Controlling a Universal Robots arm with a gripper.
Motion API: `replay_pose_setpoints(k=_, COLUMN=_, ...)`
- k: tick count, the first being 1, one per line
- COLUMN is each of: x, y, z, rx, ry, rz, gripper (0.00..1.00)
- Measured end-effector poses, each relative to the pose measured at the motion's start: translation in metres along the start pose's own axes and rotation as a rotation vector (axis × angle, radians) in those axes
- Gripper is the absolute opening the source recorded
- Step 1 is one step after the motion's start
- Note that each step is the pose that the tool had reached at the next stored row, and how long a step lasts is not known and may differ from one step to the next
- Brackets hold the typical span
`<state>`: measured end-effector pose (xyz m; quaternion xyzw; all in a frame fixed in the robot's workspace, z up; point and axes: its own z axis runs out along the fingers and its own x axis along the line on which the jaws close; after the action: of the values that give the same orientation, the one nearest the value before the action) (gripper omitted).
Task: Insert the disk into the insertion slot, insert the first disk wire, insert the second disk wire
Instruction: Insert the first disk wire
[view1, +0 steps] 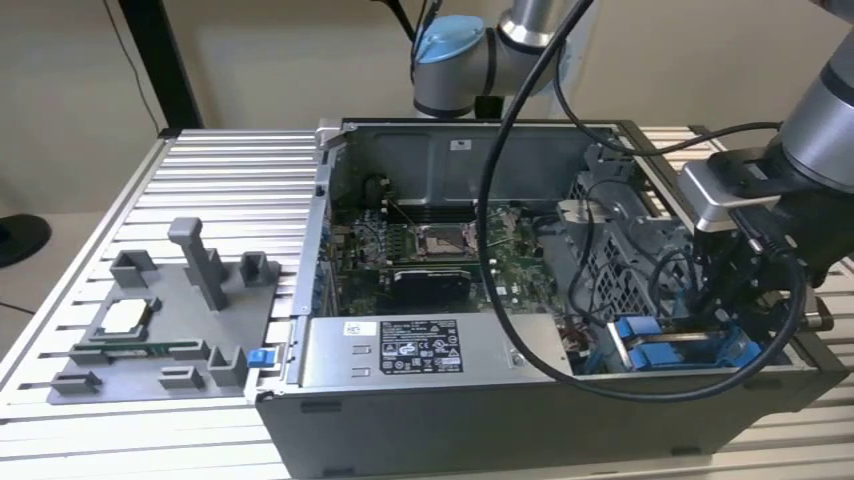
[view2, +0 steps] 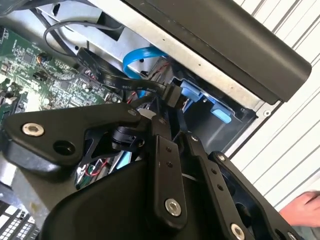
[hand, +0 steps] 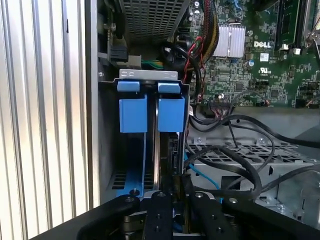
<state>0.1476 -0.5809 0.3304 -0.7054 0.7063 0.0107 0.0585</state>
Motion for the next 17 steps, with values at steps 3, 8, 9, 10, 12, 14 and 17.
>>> replay_pose_setpoints(k=3, x=-0.0001, y=0.0001, z=-0.0001, rx=-0.0002, ry=-0.0020, rz=0.000, gripper=0.00)
replay_pose_setpoints(k=8, x=-0.0019, y=-0.0012, z=-0.0199, rx=0.0001, ry=-0.0033, rz=0.002, gripper=1.00)
replay_pose_setpoints(k=9, x=-0.0024, y=-0.0015, z=-0.0243, rx=0.0001, ry=-0.0028, rz=0.002, gripper=1.00)
replay_pose_setpoints(k=10, x=-0.0029, y=-0.0019, z=-0.0289, rx=0.0001, ry=-0.0029, rz=0.002, gripper=1.00)
replay_pose_setpoints(k=12, x=-0.0035, y=-0.0024, z=-0.0355, rx=-0.0006, ry=-0.0037, rz=0.002, gripper=1.00)
replay_pose_setpoints(k=14, x=-0.0037, y=-0.0052, z=-0.0379, rx=-0.0083, ry=-0.0053, rz=0.002, gripper=1.00)
replay_pose_setpoints(k=17, x=-0.0038, y=-0.0143, z=-0.0378, rx=-0.0146, ry=-0.0066, rz=0.002, gripper=1.00)
